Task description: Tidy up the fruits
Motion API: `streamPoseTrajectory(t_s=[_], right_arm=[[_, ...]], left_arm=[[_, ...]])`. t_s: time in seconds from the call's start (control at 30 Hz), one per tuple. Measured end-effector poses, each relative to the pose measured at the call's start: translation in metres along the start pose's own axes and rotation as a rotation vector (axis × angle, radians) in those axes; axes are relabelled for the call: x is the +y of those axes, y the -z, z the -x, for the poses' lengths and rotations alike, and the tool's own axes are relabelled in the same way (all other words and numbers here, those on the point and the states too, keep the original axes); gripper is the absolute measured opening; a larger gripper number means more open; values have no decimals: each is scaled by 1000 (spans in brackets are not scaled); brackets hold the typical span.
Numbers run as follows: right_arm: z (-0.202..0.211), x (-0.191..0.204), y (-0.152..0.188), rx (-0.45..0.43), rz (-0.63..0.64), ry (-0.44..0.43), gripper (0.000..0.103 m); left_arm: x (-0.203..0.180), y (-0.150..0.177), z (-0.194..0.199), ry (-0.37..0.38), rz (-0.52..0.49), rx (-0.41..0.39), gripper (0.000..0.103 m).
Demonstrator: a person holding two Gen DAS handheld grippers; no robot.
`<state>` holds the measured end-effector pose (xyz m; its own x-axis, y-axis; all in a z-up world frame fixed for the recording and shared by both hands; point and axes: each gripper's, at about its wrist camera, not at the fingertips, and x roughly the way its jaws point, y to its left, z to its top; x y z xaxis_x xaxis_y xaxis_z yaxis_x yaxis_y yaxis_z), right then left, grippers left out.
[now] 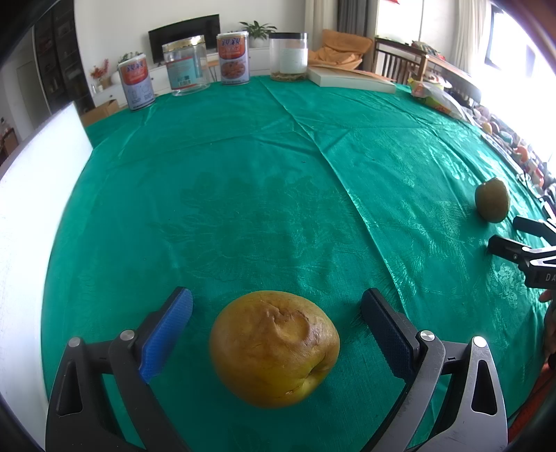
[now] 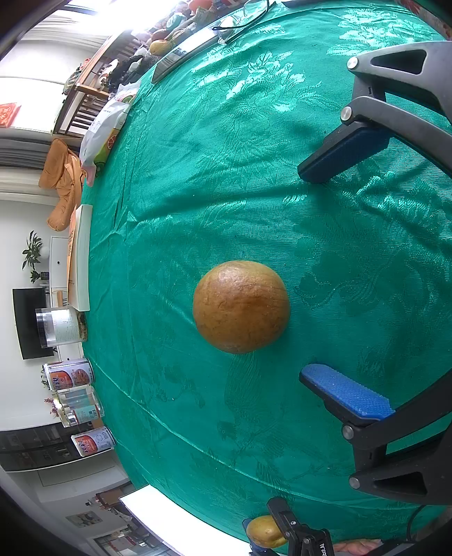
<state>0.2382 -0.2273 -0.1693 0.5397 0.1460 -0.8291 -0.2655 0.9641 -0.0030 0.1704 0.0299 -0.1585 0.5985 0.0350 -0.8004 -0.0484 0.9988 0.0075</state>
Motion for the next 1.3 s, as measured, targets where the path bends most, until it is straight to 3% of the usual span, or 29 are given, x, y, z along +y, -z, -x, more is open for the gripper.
streamPoseTrajectory(t_s=[0.37,0.4,0.5,0.57,0.7,0.83,0.97,1.03,1.1,1.23,1.3], right_arm=[[0,0,0,0,0,0,103],[0,0,0,0,0,0,103],[0,0,0,0,-1,1,103],[0,0,0,-2,-3,0,103],[0,-1,1,-4,-6,0,103],[0,-1,1,-5,-9,-3,103],[14,-28,2,-46,-170,-165,103],[23,-39,-5,-49,-252,-196,103],[29,-33,-16,-53,-241,-208,103],[13,1,-38,28,-113,-138,99],[1,11,-44,49,-84,-111,80]], left_arm=[[1,0,1,5,4,-1,98],[3,1,2,25,10,-3,98],[27,8,16,196,110,-3,98],[45,15,26,249,162,-5,98],[60,27,32,233,135,20,98],[47,23,31,227,68,13,98],[28,16,27,216,20,-8,95],[24,16,26,200,3,-11,60],[24,16,24,193,12,-6,56],[34,16,29,186,70,6,56],[40,18,37,194,96,8,56]])
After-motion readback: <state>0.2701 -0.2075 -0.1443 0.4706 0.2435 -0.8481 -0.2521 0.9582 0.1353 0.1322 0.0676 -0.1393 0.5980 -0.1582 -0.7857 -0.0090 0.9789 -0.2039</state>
